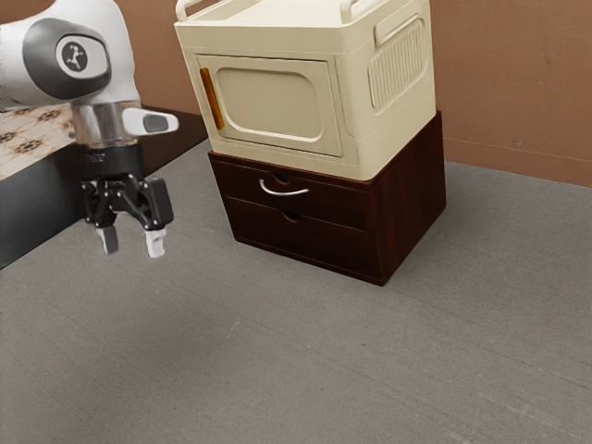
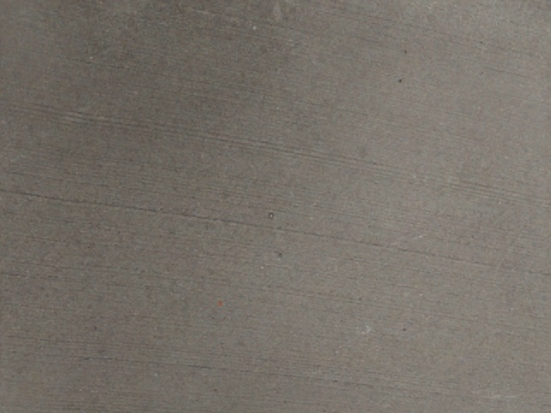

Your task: Pull the drawer handle with one arm to open the drawer

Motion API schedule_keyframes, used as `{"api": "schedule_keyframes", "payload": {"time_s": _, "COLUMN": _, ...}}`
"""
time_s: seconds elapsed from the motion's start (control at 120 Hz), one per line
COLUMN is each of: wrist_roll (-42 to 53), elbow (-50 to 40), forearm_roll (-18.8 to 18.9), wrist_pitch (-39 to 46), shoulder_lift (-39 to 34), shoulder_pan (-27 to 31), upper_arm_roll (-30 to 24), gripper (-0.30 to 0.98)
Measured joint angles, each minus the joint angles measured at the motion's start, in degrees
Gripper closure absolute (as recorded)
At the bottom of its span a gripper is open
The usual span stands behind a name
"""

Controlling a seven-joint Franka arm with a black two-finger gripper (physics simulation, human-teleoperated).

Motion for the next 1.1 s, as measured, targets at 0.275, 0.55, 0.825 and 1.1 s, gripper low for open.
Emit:
{"api": "schedule_keyframes", "payload": {"time_s": 0.275, "wrist_roll": 6.83, "elbow": 5.39, "forearm_roll": -0.53, "wrist_pitch": 9.58, "shoulder_lift": -5.37, "shoulder_pan": -0.01, "upper_arm_roll": -0.09, "gripper": 0.00}}
{"api": "schedule_keyframes", "payload": {"time_s": 0.55, "wrist_roll": 33.58, "elbow": 6.89, "forearm_roll": -2.27, "wrist_pitch": 12.89, "shoulder_lift": -3.01, "shoulder_pan": -0.92, "upper_arm_roll": -0.79, "gripper": 0.00}}
{"api": "schedule_keyframes", "payload": {"time_s": 0.825, "wrist_roll": 53.25, "elbow": 6.97, "forearm_roll": 1.38, "wrist_pitch": 18.54, "shoulder_lift": 5.27, "shoulder_pan": -4.54, "upper_arm_roll": -2.48, "gripper": 0.00}}
{"api": "schedule_keyframes", "payload": {"time_s": 1.1, "wrist_roll": 67.03, "elbow": 0.99, "forearm_roll": 2.43, "wrist_pitch": 33.13, "shoulder_lift": 6.79, "shoulder_pan": -8.99, "upper_arm_roll": -2.33, "gripper": 0.00}}
